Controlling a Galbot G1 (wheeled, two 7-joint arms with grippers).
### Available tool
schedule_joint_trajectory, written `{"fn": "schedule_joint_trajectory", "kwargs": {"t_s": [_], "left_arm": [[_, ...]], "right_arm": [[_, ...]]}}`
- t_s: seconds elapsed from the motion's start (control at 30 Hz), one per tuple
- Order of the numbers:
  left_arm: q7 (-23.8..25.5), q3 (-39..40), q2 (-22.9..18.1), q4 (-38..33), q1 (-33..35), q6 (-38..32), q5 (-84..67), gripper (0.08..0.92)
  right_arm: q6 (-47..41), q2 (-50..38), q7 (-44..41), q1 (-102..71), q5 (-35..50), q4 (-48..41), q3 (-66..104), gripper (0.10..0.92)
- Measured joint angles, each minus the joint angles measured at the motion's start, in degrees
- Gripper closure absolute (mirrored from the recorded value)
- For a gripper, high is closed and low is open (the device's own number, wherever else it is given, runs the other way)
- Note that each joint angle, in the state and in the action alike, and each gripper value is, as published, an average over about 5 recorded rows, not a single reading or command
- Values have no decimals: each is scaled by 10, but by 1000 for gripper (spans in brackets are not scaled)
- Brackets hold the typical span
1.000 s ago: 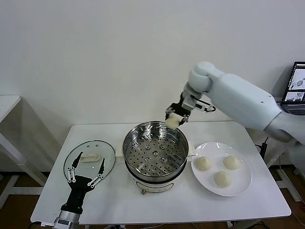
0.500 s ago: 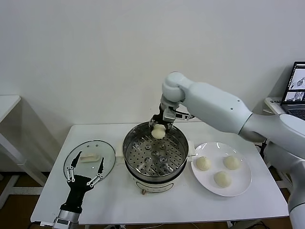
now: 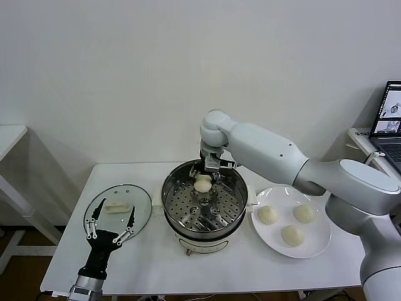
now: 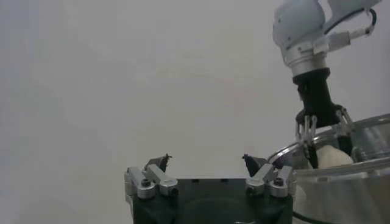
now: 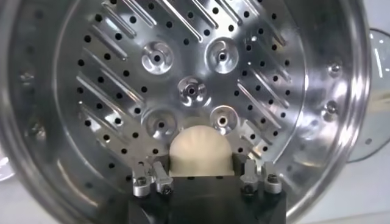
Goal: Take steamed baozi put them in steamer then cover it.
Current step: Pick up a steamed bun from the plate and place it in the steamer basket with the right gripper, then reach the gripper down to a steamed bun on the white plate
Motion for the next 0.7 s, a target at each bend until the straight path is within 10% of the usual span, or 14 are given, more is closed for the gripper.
{"fn": "schedule_joint_trajectory", "kwargs": {"t_s": [0.7], "left_arm": [[-3, 3, 0, -3, -3, 1, 1, 177]], "right_arm": [[-220, -158, -36, 130, 235, 72, -58, 203]]}}
